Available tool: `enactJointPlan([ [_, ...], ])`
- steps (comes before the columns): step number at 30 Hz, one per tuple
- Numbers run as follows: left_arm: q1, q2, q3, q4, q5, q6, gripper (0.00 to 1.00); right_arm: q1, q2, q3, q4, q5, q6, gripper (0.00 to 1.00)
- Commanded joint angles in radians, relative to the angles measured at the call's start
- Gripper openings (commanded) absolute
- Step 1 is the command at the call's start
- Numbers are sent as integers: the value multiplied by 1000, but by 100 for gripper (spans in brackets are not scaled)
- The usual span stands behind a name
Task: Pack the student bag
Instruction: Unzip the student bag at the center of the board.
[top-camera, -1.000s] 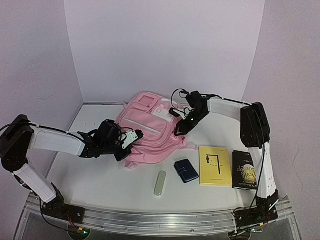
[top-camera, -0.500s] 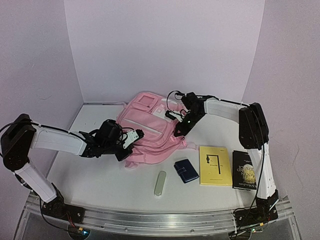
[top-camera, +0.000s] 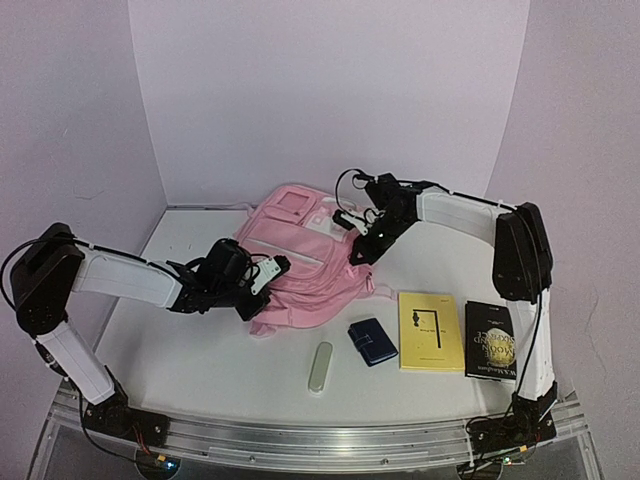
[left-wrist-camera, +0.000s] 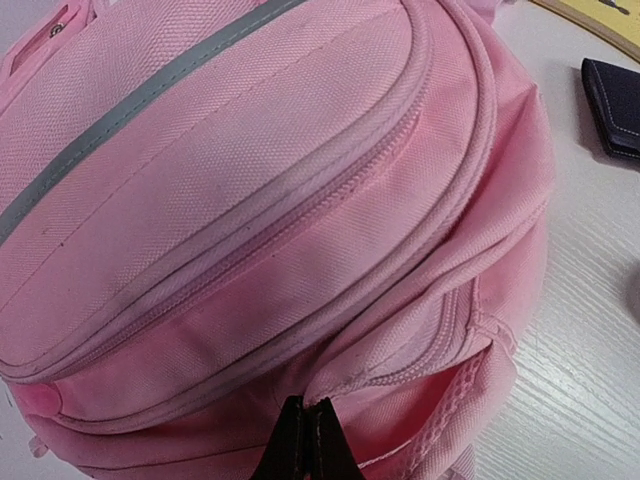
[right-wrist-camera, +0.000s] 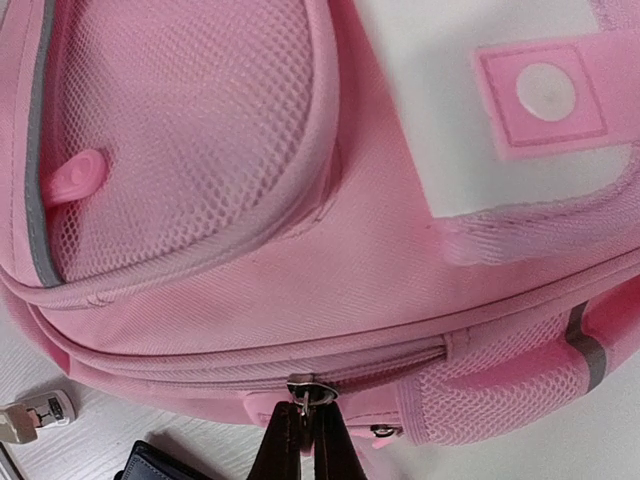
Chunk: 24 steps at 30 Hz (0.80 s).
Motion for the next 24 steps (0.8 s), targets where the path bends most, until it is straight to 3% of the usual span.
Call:
enactJointPlan([
  [1, 4, 23, 69, 69, -18, -93, 0, 55, -53, -13, -34, -57, 71, 0],
  [15, 5, 84, 105, 123, -24, -196, 0, 165, -83, -106, -24, -88, 174, 0],
  [24, 5, 117, 126, 151, -36, -251, 0, 225, -80, -75, 51, -161, 274, 0],
])
